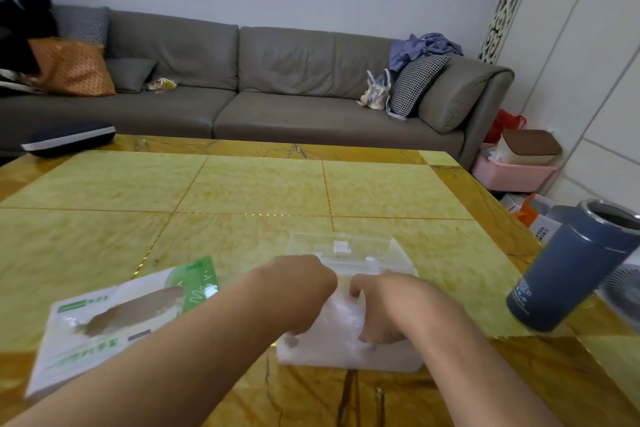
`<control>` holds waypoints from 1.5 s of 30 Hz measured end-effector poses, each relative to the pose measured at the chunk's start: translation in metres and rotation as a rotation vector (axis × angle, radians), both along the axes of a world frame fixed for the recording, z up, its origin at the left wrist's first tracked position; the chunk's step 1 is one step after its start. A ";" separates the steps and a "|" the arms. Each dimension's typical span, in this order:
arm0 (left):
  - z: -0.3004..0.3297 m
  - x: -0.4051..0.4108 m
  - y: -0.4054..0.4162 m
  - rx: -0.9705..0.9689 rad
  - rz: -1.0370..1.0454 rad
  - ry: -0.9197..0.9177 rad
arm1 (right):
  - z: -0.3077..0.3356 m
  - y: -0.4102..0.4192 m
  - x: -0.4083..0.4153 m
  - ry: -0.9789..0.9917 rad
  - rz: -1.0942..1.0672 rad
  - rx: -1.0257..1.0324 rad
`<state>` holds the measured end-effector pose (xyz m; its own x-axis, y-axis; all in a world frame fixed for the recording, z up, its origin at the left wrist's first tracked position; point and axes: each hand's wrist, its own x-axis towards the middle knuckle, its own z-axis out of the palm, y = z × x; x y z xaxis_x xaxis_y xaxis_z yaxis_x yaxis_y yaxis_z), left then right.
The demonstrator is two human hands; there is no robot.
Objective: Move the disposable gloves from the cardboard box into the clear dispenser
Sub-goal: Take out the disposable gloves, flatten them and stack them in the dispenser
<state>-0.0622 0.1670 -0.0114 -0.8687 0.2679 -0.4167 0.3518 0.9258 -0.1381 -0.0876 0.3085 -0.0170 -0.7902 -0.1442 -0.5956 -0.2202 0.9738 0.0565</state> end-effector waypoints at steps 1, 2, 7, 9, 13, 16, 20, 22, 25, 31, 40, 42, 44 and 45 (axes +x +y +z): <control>-0.001 0.001 -0.001 -0.027 -0.034 -0.003 | 0.000 -0.001 0.001 0.007 -0.002 0.002; -0.002 0.001 -0.002 -0.044 -0.063 -0.002 | 0.000 0.000 0.001 0.016 -0.008 0.002; 0.000 0.002 -0.020 0.079 -0.074 -0.027 | -0.002 0.000 0.001 0.019 -0.021 -0.032; 0.001 0.008 -0.030 0.189 -0.088 0.029 | -0.005 0.004 0.000 0.031 -0.030 -0.042; 0.001 0.031 -0.061 0.576 0.007 0.161 | -0.006 0.008 0.007 0.122 -0.051 -0.105; -0.002 0.051 -0.096 0.742 0.186 0.425 | 0.002 0.006 0.022 0.259 -0.091 -0.161; -0.014 0.071 -0.148 0.435 0.599 0.484 | 0.020 -0.012 0.040 0.596 -0.066 -0.112; -0.019 0.079 -0.159 0.253 0.616 0.280 | 0.021 -0.038 0.053 0.761 -0.004 -0.195; -0.027 0.083 -0.161 0.199 0.552 0.057 | 0.010 -0.083 0.080 0.768 0.225 -0.433; -0.037 0.077 -0.157 0.379 0.566 0.064 | -0.039 -0.138 0.090 0.479 0.492 -0.501; -0.025 0.075 -0.171 0.742 0.644 0.356 | -0.060 -0.132 0.089 0.457 0.513 -0.555; -0.014 0.077 -0.173 0.925 0.656 0.423 | -0.055 -0.132 0.090 0.428 0.452 -0.590; -0.007 0.080 -0.172 1.081 0.666 0.511 | -0.052 -0.135 0.090 0.421 0.370 -0.625; -0.004 0.080 -0.172 1.157 0.683 0.549 | -0.049 -0.135 0.090 0.422 0.344 -0.643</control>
